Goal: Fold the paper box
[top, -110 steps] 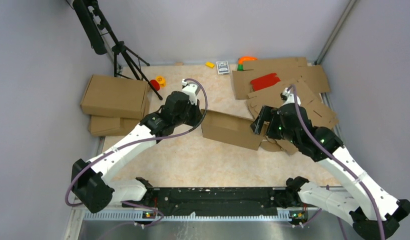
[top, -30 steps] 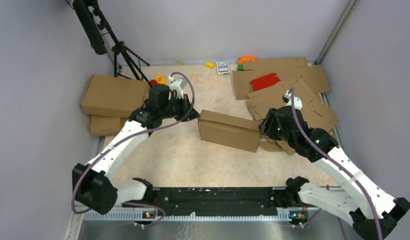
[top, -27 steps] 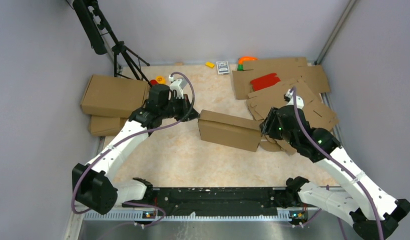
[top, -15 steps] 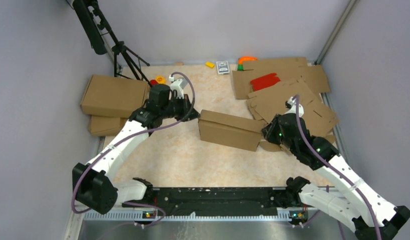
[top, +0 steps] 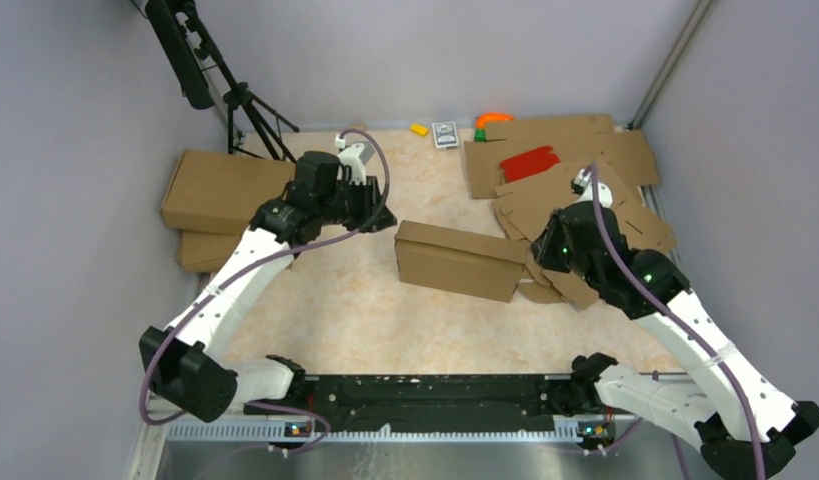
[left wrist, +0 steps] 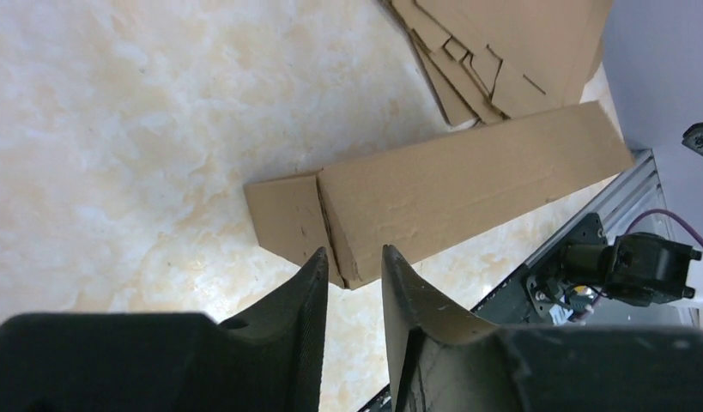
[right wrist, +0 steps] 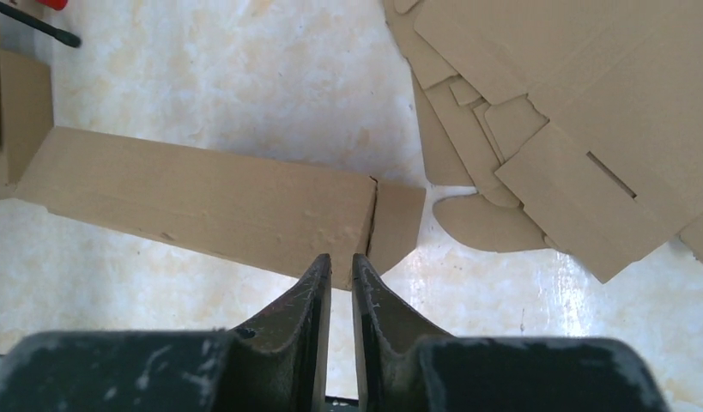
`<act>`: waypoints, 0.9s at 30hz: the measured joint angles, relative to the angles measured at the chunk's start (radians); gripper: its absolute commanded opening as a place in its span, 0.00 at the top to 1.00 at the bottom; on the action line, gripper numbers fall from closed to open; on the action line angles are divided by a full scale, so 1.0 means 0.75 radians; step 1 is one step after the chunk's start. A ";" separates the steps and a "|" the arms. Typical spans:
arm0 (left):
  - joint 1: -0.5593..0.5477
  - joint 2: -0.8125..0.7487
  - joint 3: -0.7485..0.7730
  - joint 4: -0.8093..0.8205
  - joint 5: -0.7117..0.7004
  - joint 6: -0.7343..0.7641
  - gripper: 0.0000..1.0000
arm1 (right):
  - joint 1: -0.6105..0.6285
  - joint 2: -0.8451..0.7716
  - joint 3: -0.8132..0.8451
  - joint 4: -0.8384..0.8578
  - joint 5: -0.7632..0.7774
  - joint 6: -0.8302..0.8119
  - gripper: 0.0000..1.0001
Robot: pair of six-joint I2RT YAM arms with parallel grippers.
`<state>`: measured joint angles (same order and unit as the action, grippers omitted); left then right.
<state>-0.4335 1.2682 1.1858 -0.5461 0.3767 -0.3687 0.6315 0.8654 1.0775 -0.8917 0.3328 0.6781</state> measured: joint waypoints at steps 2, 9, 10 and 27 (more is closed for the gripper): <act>0.000 0.001 0.063 -0.036 -0.018 0.013 0.87 | 0.000 0.004 0.032 -0.009 -0.001 -0.017 1.00; -0.011 0.040 0.168 -0.050 0.011 0.036 1.00 | -0.002 0.085 0.147 -0.013 -0.033 -0.073 1.00; -0.015 0.050 0.158 -0.041 0.018 0.033 1.00 | -0.002 0.090 0.135 -0.005 -0.039 -0.074 1.00; -0.030 0.033 -0.053 0.046 0.049 -0.003 1.00 | -0.011 0.110 -0.069 0.066 -0.097 -0.060 1.00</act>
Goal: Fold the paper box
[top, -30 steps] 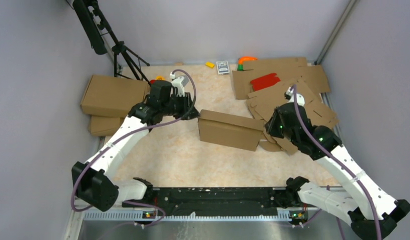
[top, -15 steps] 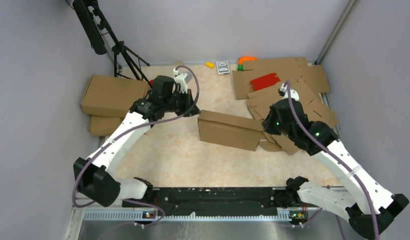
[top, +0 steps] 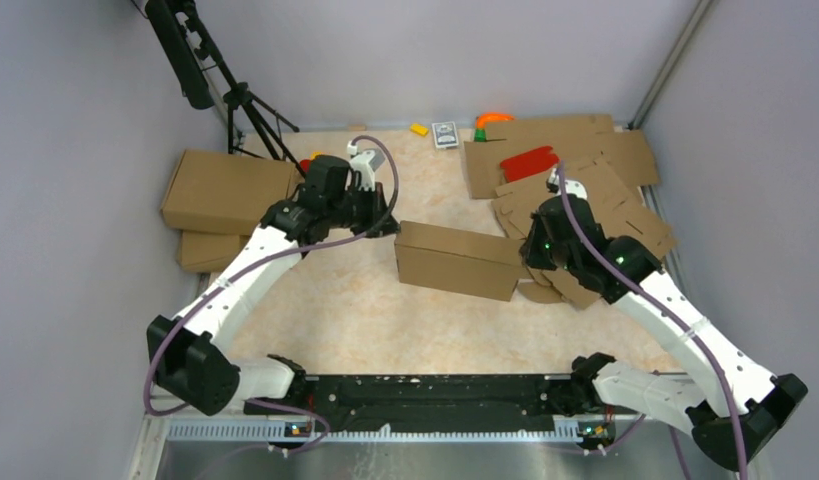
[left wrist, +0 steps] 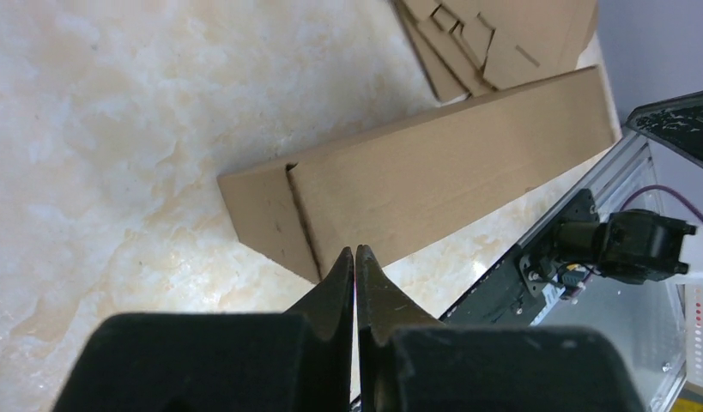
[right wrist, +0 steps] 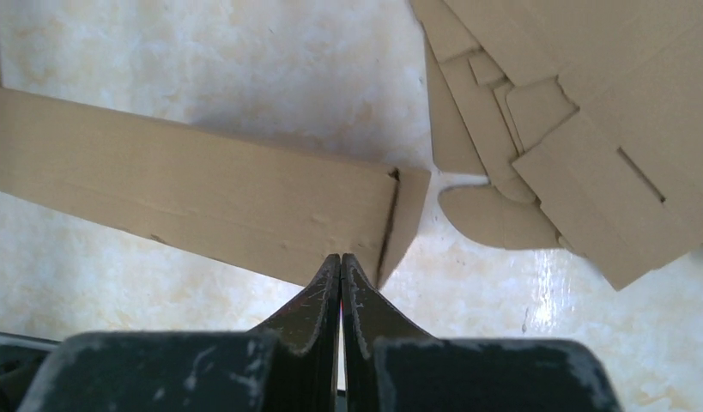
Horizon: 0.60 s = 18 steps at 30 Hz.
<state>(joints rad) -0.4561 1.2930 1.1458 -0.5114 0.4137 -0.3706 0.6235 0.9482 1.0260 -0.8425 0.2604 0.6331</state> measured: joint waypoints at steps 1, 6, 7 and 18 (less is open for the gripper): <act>-0.002 0.010 0.046 -0.033 -0.004 0.006 1.00 | -0.001 0.026 0.049 -0.016 0.001 -0.011 1.00; -0.007 0.018 0.208 -0.055 -0.004 0.020 1.00 | -0.001 0.054 0.212 -0.015 0.006 -0.048 1.00; -0.009 0.015 0.204 -0.049 -0.004 0.020 1.00 | -0.001 0.045 0.211 -0.012 0.007 -0.050 1.00; -0.011 0.024 -0.047 0.051 0.008 0.002 1.00 | -0.014 -0.014 -0.066 0.061 -0.002 -0.029 1.00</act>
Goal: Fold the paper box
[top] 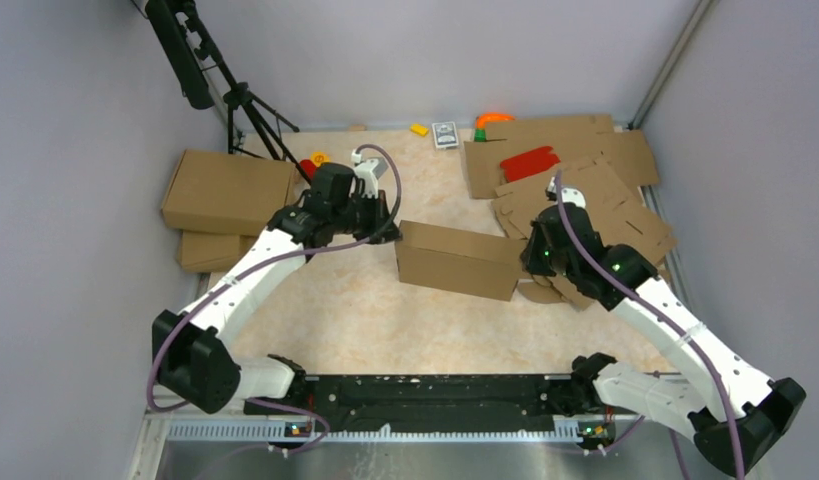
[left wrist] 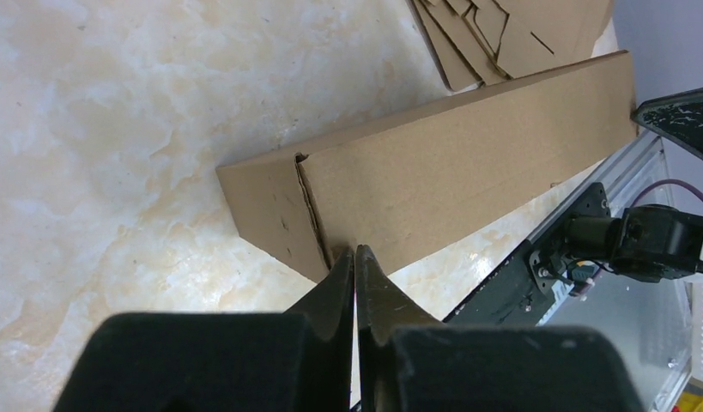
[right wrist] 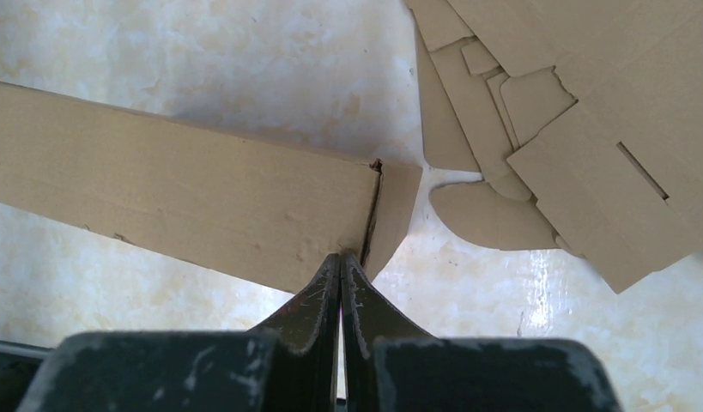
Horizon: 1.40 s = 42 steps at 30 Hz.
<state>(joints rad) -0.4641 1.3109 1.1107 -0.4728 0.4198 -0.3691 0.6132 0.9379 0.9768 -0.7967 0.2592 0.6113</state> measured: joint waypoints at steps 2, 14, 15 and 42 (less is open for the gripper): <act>-0.003 0.004 0.036 -0.044 -0.016 0.007 1.00 | -0.002 0.011 0.023 -0.024 -0.002 -0.007 1.00; -0.174 0.052 0.264 -0.040 -0.007 -0.026 1.00 | -0.004 0.214 0.225 0.142 -0.362 0.002 1.00; -0.195 0.071 0.249 -0.011 0.010 -0.036 1.00 | -0.004 0.239 0.215 0.171 -0.395 0.007 1.00; -0.210 0.265 0.182 0.111 0.046 -0.094 1.00 | -0.010 0.398 0.139 0.351 -0.419 0.035 1.00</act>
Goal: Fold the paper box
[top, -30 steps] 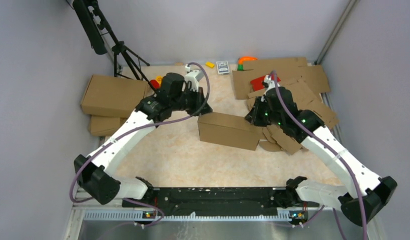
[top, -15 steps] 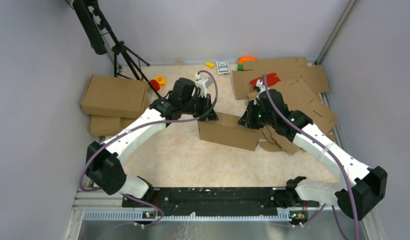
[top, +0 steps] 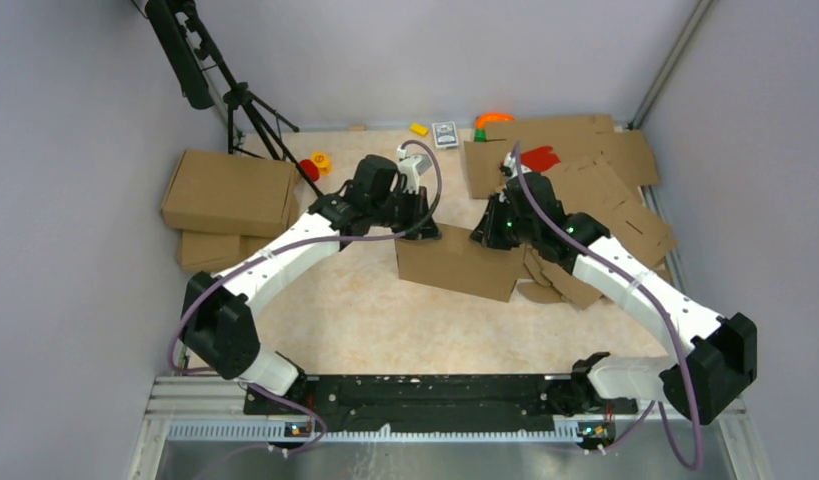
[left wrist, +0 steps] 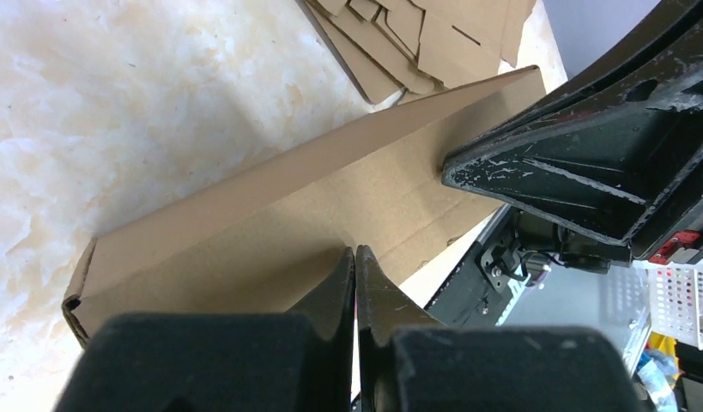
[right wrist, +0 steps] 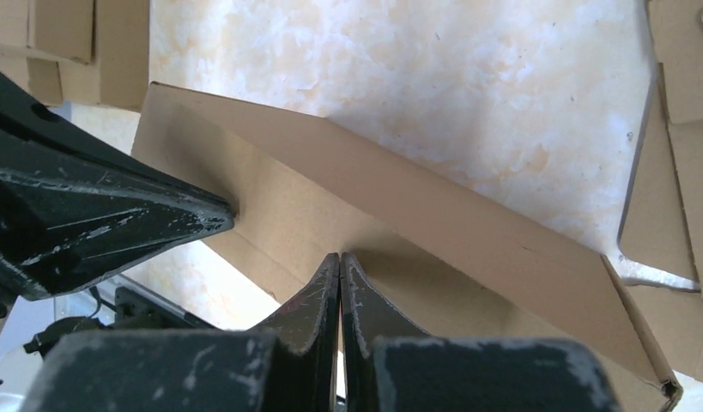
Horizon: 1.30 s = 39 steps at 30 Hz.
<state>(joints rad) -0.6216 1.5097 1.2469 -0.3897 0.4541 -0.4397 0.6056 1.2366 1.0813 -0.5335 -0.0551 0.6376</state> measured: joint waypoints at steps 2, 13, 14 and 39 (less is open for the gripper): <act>0.001 -0.001 0.009 0.001 -0.008 0.012 1.00 | 0.000 -0.006 0.000 0.004 0.014 -0.007 1.00; 0.113 -0.220 0.041 -0.204 -0.187 0.139 0.52 | -0.033 -0.236 0.056 -0.219 0.147 -0.154 0.37; 0.129 -0.255 0.037 -0.205 -0.203 0.148 0.49 | -0.043 -0.269 0.060 -0.248 0.160 -0.164 0.33; 0.333 -0.109 -0.147 -0.070 0.188 0.061 0.66 | -0.207 -0.398 -0.252 -0.203 -0.015 0.052 0.70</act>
<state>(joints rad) -0.3717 1.4277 1.1366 -0.4419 0.5949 -0.3943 0.4503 0.9382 0.8921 -0.6861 -0.0662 0.6765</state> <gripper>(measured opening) 0.379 0.423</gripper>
